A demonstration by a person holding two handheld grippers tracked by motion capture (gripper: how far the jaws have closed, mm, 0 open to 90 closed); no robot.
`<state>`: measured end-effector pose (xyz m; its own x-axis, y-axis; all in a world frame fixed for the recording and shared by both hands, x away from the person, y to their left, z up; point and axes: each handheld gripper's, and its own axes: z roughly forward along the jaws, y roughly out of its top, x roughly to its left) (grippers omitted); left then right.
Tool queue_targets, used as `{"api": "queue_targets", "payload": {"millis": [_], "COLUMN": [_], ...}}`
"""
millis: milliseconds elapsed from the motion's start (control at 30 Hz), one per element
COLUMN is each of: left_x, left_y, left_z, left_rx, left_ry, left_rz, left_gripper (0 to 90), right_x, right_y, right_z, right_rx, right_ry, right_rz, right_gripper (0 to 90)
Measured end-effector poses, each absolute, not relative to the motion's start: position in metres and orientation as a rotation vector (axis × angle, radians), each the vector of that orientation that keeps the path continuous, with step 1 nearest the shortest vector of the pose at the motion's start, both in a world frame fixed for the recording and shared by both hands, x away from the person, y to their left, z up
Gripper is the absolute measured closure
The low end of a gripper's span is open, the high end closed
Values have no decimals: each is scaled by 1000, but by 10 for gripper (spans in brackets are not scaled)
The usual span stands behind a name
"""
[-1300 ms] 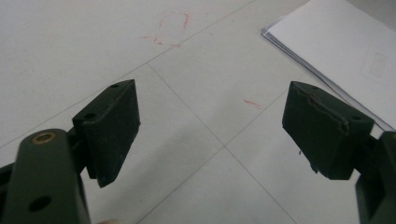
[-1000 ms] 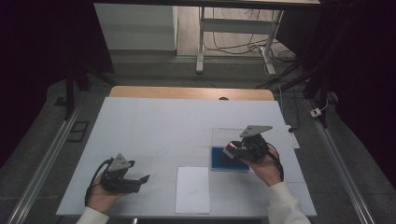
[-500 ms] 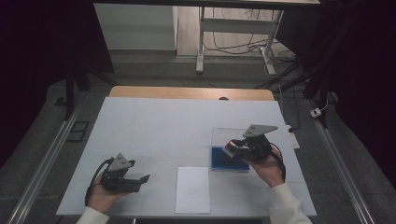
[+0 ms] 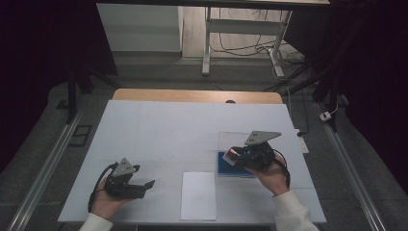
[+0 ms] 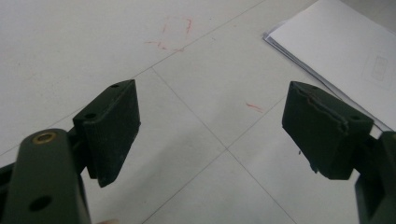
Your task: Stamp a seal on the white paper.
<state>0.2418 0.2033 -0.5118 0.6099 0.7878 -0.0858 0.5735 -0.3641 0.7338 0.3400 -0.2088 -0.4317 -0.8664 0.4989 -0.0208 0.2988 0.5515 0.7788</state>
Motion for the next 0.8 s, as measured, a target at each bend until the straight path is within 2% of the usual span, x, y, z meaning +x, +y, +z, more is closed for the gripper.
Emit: {"api": "queue_targets", "payload": {"millis": [800], "left_x": [242], "left_y": [202], "left_z": [-512], "left_rx": [2079], "left_ry": [1064], "left_rz": [365], "left_gripper": [193], "right_x": [316], "right_y": [-167], "right_z": [-432], "right_rx": [488], "right_ry": [2628], "right_rz": [1214], "right_gripper": [698]}}
